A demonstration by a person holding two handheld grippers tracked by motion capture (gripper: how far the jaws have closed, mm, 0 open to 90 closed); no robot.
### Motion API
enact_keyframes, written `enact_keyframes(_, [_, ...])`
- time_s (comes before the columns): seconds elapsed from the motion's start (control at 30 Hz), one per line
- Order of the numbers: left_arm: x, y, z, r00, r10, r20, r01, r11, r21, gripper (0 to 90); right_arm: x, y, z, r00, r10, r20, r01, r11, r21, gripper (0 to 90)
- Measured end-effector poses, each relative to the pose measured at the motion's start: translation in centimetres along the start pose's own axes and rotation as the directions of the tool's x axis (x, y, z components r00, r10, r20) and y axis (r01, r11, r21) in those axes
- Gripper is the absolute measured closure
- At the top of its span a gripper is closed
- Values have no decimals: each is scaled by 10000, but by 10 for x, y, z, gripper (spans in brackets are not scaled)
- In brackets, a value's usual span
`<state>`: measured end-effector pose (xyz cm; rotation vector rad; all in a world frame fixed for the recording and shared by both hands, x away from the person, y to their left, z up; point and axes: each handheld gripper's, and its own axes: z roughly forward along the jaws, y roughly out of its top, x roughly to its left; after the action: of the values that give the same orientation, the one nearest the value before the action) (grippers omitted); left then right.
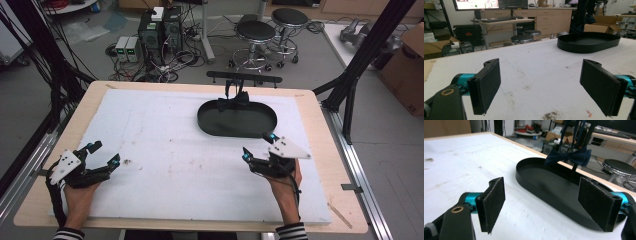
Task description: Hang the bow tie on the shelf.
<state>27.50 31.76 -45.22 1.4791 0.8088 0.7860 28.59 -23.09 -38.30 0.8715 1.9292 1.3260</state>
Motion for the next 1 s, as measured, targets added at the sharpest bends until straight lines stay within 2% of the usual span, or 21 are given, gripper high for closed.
enact_keyframes(0.1, [0, 0, 0, 10000, -50, 29, 50, 10000, -39, 174, 3, -19, -15, 9994, 355, 25, -354, 9984, -447, 210])
enact_keyframes(0.27, [0, 0, -1, 10000, 21, -6, -21, 9999, -121, 173, 8, -45, -29, 9975, 621, 330, -578, 9912, -1188, 202])
enact_keyframes(0.5, [0, -1, -2, 10000, -34, -34, 33, 9997, -257, 174, 13, -70, -36, 9952, 724, 663, -622, 9874, -1457, 193])
enact_keyframes(0.7, [-1, -1, -2, 10000, 26, -81, -28, 9997, -259, 174, 7, -82, -36, 9893, 1099, 963, -910, 9791, -1819, 192])
enact_keyframes(0.8, [-1, -1, -2, 9999, 42, -100, -45, 9996, -261, 174, 6, -83, -36, 9884, 997, 1142, -772, 9794, -1867, 191])
enact_keyframes(0.93, [-1, -1, -3, 9999, 66, -107, -68, 9997, -255, 174, 3, -83, -37, 9857, 1263, 1114, -1029, 9754, -1950, 190])
enact_keyframes(1.0, [-1, -1, -2, 9999, 37, -130, -40, 9996, -289, 174, 3, -84, -37, 9868, 1199, 1092, -970, 9759, -1954, 181])
